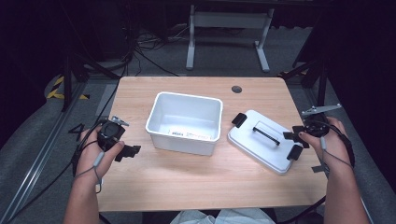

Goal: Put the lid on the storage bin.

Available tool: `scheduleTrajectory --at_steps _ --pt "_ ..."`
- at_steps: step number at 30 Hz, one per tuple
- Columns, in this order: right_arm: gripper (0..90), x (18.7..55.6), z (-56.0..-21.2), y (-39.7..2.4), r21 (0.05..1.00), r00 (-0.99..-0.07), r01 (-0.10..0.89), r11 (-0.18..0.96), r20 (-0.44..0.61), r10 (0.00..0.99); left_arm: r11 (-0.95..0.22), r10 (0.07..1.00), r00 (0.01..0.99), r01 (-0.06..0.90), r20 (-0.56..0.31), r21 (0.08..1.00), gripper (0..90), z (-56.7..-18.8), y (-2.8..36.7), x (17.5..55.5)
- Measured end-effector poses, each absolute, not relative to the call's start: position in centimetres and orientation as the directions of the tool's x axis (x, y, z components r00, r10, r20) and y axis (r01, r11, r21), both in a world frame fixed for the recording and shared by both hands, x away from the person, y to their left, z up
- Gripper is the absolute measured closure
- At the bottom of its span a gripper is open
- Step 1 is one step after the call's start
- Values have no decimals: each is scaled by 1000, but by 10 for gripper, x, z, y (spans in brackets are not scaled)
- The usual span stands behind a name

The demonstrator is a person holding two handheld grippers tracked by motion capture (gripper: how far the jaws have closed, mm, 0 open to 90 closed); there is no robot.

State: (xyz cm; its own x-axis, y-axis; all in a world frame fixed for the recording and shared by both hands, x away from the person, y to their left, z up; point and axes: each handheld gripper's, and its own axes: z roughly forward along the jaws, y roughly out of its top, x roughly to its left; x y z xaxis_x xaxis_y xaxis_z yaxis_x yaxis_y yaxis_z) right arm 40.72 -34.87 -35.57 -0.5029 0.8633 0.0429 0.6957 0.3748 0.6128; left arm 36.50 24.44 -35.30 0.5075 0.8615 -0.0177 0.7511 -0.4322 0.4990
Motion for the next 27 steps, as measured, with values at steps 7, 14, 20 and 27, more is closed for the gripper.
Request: scheduleTrajectory --at_steps 7,14,20,27 --pt "468 408 -354 -347 635 -519 668 388 24 855 -440 850 526 733 -23 519 194 -354 243 364" --pt "442 407 -352 -338 663 -550 627 408 7 835 -447 839 544 723 -34 526 205 -352 238 364" --pt "389 410 -354 -326 688 -611 573 444 -2 792 -477 825 565 728 -36 493 207 -355 234 363" --pt "341 417 -363 -313 671 -642 569 475 1 767 -490 829 559 726 1 483 213 -360 233 364"
